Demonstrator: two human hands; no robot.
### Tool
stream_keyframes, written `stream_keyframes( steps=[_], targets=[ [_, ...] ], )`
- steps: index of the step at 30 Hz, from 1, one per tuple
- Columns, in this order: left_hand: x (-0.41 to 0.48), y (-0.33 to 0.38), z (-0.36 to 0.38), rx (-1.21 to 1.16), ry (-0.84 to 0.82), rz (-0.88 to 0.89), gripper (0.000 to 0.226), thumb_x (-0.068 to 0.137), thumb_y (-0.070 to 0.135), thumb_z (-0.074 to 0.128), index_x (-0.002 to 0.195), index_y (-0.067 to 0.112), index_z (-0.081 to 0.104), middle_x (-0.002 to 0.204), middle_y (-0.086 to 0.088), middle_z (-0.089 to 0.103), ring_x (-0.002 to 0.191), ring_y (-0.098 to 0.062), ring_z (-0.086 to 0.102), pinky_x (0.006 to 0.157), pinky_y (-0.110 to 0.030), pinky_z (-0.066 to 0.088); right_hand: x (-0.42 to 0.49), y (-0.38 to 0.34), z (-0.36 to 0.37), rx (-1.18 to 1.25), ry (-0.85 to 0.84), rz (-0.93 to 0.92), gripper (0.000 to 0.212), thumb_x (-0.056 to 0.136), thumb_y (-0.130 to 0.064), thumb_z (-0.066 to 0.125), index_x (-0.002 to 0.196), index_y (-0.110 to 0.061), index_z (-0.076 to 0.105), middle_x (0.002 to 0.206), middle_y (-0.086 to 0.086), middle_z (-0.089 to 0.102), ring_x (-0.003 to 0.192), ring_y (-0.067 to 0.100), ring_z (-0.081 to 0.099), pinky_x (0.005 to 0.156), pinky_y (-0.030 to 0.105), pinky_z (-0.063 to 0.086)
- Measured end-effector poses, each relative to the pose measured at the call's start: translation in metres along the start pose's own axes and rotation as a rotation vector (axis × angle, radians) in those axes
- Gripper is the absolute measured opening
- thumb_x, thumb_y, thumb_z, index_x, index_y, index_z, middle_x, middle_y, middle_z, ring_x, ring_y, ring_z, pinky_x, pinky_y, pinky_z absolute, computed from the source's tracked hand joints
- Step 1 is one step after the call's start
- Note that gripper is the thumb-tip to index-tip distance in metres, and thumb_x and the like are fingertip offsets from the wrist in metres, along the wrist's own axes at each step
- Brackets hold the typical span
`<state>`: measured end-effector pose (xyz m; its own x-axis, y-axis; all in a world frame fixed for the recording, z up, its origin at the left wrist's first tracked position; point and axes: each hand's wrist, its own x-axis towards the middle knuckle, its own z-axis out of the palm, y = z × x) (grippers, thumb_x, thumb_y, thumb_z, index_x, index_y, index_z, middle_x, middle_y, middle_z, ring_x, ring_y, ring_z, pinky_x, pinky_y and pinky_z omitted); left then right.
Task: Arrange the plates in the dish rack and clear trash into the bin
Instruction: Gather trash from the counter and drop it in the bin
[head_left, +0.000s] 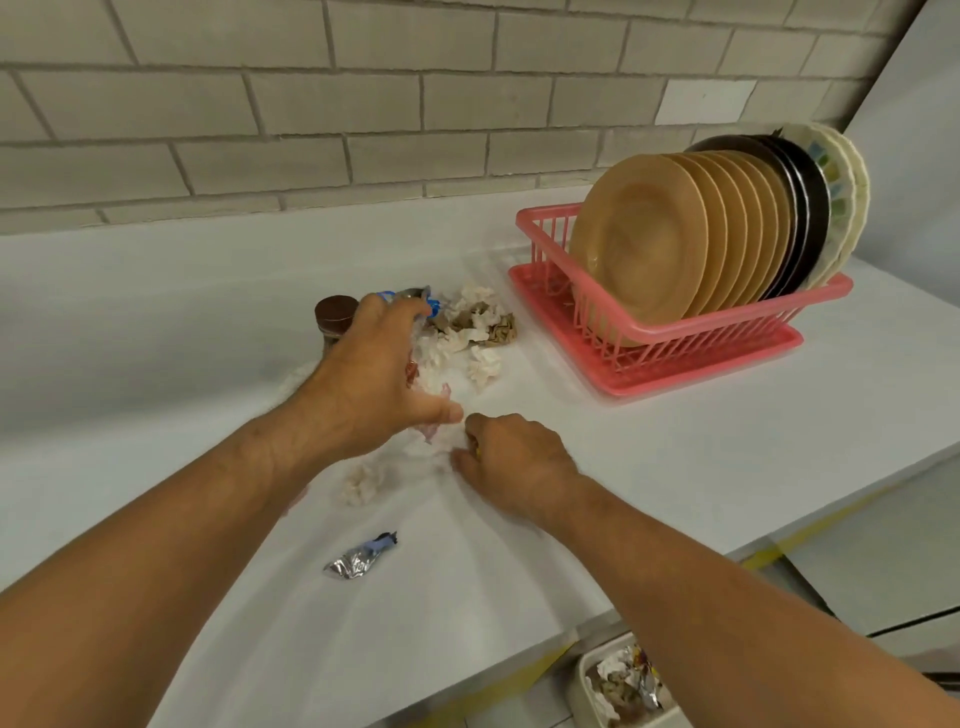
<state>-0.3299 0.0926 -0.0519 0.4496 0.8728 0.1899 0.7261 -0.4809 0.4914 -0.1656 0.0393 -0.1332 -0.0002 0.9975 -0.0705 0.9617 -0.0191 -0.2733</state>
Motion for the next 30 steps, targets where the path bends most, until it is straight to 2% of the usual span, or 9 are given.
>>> stream_keyframes(
  steps=[5,9,12,14,17,19,22,25,30],
  targets=[
    [-0.004,-0.002,0.008,0.016,0.0,0.082,0.059,0.083,0.015,0.068,0.135,0.025,0.041,0.114,0.008,0.033,0.09,-0.003,0.043,0.071,-0.005,0.031,-0.002,0.015,-0.01,0.112,0.046,0.05,0.015,0.086,-0.04,0.05,0.087,-0.025,0.046,0.083,-0.001,0.056,0.073,0.024,0.053,0.058,0.03,0.037],
    [0.0,0.002,0.008,-0.027,-0.003,0.156,0.016,0.084,0.008,0.061,0.093,0.021,0.059,0.096,0.007,0.058,0.088,-0.014,0.056,0.067,-0.016,0.042,-0.013,0.031,-0.023,0.261,0.102,0.109,0.023,0.083,-0.031,0.053,0.106,-0.03,0.05,0.093,0.0,0.062,0.078,0.024,0.056,0.065,0.032,0.046],
    [0.002,0.011,0.013,-0.14,-0.013,0.1,0.02,0.086,0.006,0.056,0.091,0.025,0.059,0.075,0.005,0.061,0.068,-0.015,0.062,0.058,-0.029,0.054,-0.029,0.046,-0.033,0.318,0.109,0.103,0.047,0.085,-0.022,0.048,0.126,-0.043,0.051,0.117,-0.005,0.064,0.096,0.02,0.06,0.086,0.034,0.05],
    [0.002,0.023,0.019,-0.261,-0.029,0.033,0.026,0.088,0.005,0.055,0.097,0.029,0.06,0.073,0.003,0.062,0.061,-0.014,0.065,0.055,-0.034,0.058,-0.04,0.057,-0.038,0.332,0.111,0.097,0.043,0.086,-0.015,0.046,0.118,-0.039,0.063,0.121,-0.011,0.064,0.104,0.012,0.059,0.092,0.029,0.047],
    [0.002,0.048,0.028,-0.281,0.022,0.025,0.015,0.084,0.034,0.069,0.094,0.03,0.059,0.071,0.006,0.061,0.056,-0.009,0.061,0.048,-0.032,0.055,-0.056,0.077,-0.048,0.345,0.16,0.15,0.034,0.088,-0.014,0.044,0.092,-0.03,0.073,0.097,-0.018,0.067,0.09,0.005,0.06,0.079,0.021,0.047],
    [0.0,0.069,0.035,-0.211,-0.01,0.074,0.039,0.07,0.05,0.077,0.093,0.033,0.05,0.077,0.013,0.056,0.063,-0.001,0.056,0.049,-0.019,0.042,-0.066,0.095,-0.057,0.385,0.238,0.193,0.03,0.088,-0.017,0.044,0.082,-0.03,0.071,0.077,-0.023,0.062,0.073,0.001,0.058,0.06,0.016,0.045],
    [-0.006,0.105,0.055,-0.129,-0.086,0.107,0.046,0.071,0.026,0.081,0.097,0.033,0.043,0.087,0.014,0.047,0.074,-0.002,0.052,0.055,-0.012,0.035,-0.087,0.125,-0.066,0.48,0.308,0.203,0.016,0.082,-0.031,0.051,0.072,-0.028,0.063,0.063,-0.014,0.058,0.054,0.004,0.054,0.037,0.012,0.035],
    [-0.013,0.146,0.083,-0.165,-0.019,0.116,0.035,0.077,0.006,0.067,0.101,0.027,0.052,0.094,0.013,0.047,0.075,-0.001,0.052,0.058,-0.01,0.042,-0.112,0.162,-0.071,0.472,0.326,0.198,0.029,0.069,-0.056,0.068,0.073,-0.03,0.056,0.067,-0.01,0.058,0.057,0.005,0.054,0.046,0.018,0.036],
    [-0.028,0.215,0.131,-0.354,-0.076,0.048,0.023,0.086,0.014,0.062,0.099,0.034,0.059,0.09,0.013,0.065,0.084,-0.006,0.064,0.074,-0.026,0.054,-0.152,0.23,-0.075,0.521,0.305,0.173,0.02,0.071,-0.032,0.073,0.07,-0.03,0.053,0.065,-0.011,0.055,0.052,-0.002,0.052,0.041,0.009,0.032]
  ],
)
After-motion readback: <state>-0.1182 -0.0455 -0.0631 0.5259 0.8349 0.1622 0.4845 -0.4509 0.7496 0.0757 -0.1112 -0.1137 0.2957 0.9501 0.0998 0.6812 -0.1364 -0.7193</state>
